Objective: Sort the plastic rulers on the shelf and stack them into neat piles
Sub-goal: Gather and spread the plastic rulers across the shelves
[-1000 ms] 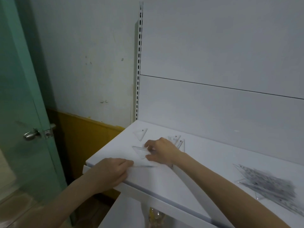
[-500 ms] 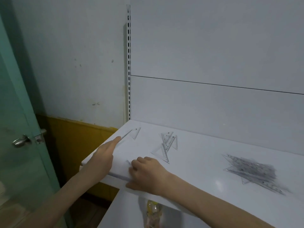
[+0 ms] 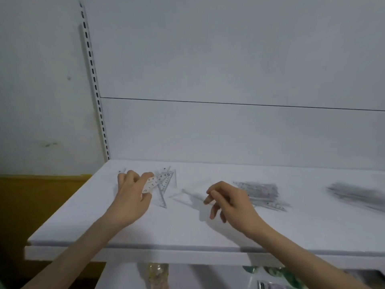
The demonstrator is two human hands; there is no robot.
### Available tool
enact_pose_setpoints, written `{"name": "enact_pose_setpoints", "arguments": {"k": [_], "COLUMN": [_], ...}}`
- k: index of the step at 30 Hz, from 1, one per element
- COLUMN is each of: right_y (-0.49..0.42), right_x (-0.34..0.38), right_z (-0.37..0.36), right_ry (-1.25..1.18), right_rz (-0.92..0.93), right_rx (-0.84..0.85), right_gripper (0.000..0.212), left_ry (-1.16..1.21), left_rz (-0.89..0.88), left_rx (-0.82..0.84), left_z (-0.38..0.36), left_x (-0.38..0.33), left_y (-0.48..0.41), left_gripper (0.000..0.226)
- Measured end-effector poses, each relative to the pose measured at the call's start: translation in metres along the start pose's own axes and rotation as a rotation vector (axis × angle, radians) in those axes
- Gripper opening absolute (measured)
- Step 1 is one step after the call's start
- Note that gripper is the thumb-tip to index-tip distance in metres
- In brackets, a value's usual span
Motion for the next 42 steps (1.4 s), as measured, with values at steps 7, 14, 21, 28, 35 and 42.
{"name": "enact_pose_setpoints", "arguments": {"k": [7, 14, 21, 28, 35, 42], "right_y": [0.050, 0.117, 0.107, 0.020, -0.004, -0.001], "right_x": [-0.033, -0.049, -0.062, -0.075, -0.078, -0.049], "right_z": [0.091, 0.177, 0.195, 0.131, 0.106, 0.089], "right_ry": [0.055, 0.240, 0.563, 0.860, 1.007, 0.833], "right_rz": [-0.183, -0.305, -0.213, 0.076, 0.216, 0.470], "right_rx": [-0.210, -0.468, -0.508, -0.210, -0.195, -0.119], "right_gripper": [0.025, 0.034, 0.036, 0.034, 0.037, 0.060], "left_ry": [0.132, 0.276, 0.284, 0.225, 0.221, 0.324], "left_rz": [-0.134, -0.199, -0.156, -0.064, -0.186, -0.274], "left_rx": [0.125, 0.192, 0.113, 0.057, 0.057, 0.120], "left_z": [-0.074, -0.121, -0.120, -0.096, -0.084, -0.103], "left_x": [-0.102, -0.174, -0.173, -0.106, -0.078, -0.131], "left_y": [-0.035, -0.049, -0.053, -0.049, -0.044, -0.046], "left_gripper": [0.057, 0.050, 0.049, 0.049, 0.055, 0.065]}}
Point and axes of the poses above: each hand's wrist, its own y-axis away from the middle knuckle, its own z-axis out of the back of the hand, x = y × z, the point moved 6 cm from there along -y, towards the middle knuckle, and after that the axes turned 1 degree about -z, right-handed, at the moved point
